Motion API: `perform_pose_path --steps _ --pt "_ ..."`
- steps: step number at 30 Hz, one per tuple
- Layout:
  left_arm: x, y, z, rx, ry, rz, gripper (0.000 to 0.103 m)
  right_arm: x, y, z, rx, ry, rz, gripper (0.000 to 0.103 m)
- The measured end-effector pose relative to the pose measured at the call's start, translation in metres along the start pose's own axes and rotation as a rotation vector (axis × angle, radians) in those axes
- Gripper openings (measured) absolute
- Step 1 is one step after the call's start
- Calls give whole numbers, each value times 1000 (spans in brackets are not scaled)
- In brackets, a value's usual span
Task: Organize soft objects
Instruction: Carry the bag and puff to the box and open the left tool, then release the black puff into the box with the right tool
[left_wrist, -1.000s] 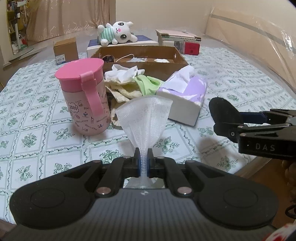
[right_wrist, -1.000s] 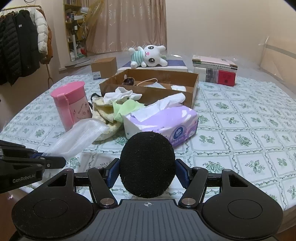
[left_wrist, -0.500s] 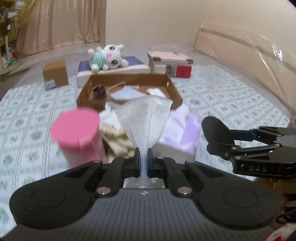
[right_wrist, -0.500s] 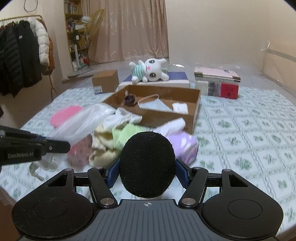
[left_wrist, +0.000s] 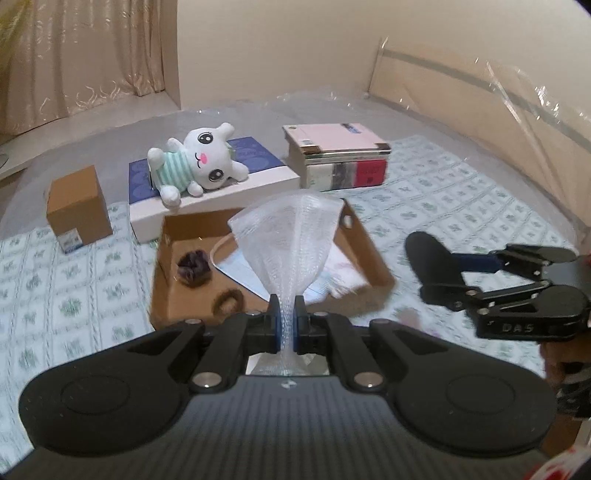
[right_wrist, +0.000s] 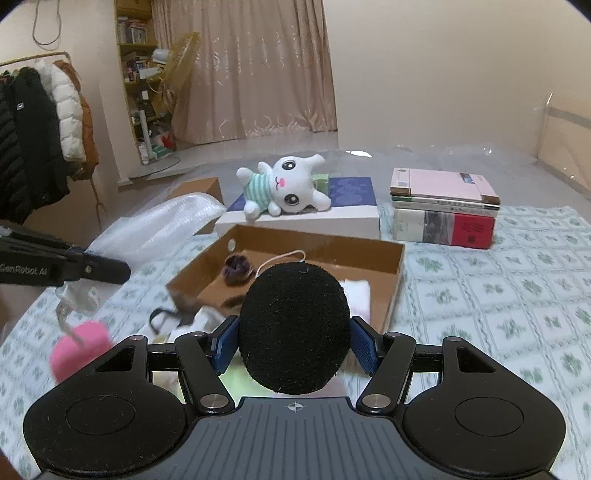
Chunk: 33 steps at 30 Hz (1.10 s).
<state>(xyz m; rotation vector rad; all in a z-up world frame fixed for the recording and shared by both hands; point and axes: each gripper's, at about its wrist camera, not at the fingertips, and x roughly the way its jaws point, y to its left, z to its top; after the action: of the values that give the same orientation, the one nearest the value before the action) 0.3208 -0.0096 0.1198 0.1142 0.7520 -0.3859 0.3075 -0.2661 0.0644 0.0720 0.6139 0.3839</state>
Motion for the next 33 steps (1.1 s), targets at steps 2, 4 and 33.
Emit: perform_pose_path --steps 2,4,33 --pt "21 13 18 33 34 18 5 19 -8 13 -2 12 -6 63" --pt "40 26 31 43 57 11 5 35 -15 21 4 25 -6 63" --pt "187 78 46 133 200 -15 40 164 -40 29 17 167 0 63"
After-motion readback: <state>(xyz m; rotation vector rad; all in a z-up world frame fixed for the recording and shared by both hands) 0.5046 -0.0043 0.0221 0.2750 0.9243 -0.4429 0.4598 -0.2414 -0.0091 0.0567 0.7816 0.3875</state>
